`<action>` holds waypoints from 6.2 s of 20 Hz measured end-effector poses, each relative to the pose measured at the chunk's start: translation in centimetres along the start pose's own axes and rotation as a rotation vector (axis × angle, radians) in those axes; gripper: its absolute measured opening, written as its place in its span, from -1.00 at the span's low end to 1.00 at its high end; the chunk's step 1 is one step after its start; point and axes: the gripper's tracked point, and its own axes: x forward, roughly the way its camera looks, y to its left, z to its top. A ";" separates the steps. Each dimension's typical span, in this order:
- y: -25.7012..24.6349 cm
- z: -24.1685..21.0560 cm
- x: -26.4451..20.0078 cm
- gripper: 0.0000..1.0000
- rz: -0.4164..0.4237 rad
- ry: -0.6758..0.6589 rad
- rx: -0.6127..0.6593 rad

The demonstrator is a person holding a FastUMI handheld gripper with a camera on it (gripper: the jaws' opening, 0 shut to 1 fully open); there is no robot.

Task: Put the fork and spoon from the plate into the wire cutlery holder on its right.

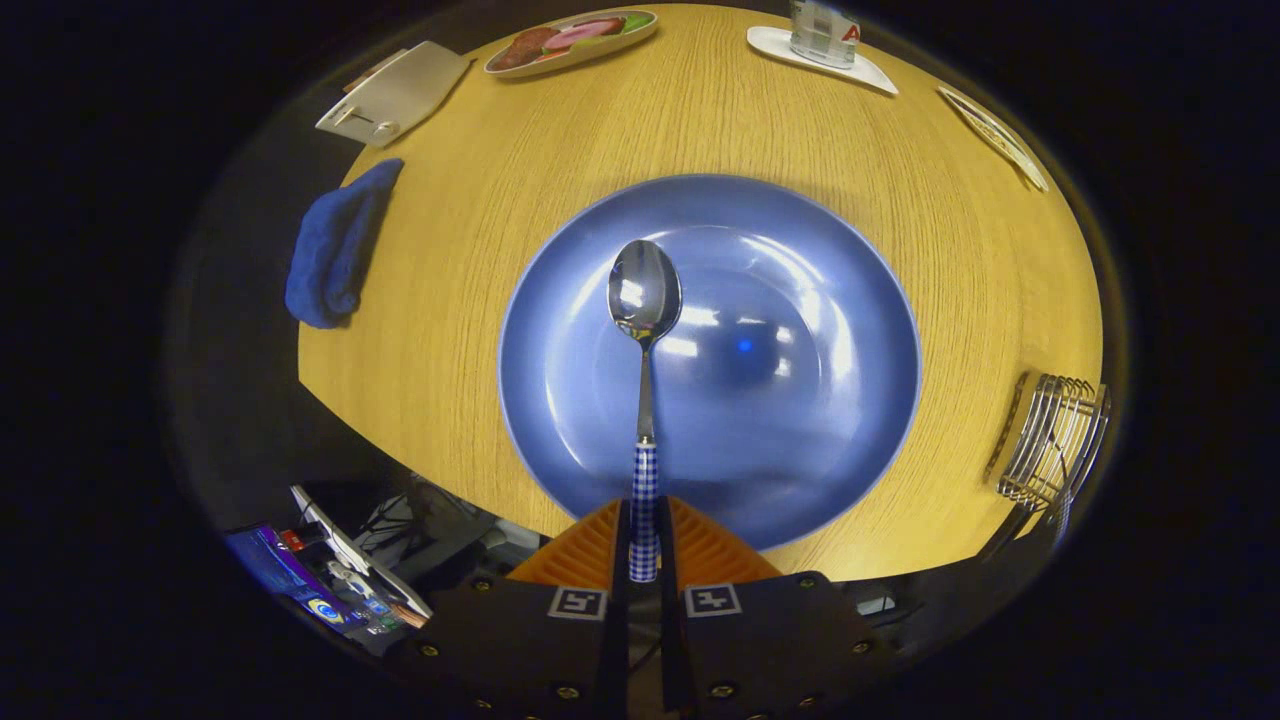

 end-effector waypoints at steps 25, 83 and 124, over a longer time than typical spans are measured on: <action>-4.2 -2.2 -3.4 -0.92 -0.121 0.037 -0.124; -24.5 -6.7 -14.6 -0.84 -0.274 0.570 0.141; 2.8 -0.8 -43.3 -0.11 -0.578 -1.740 -0.156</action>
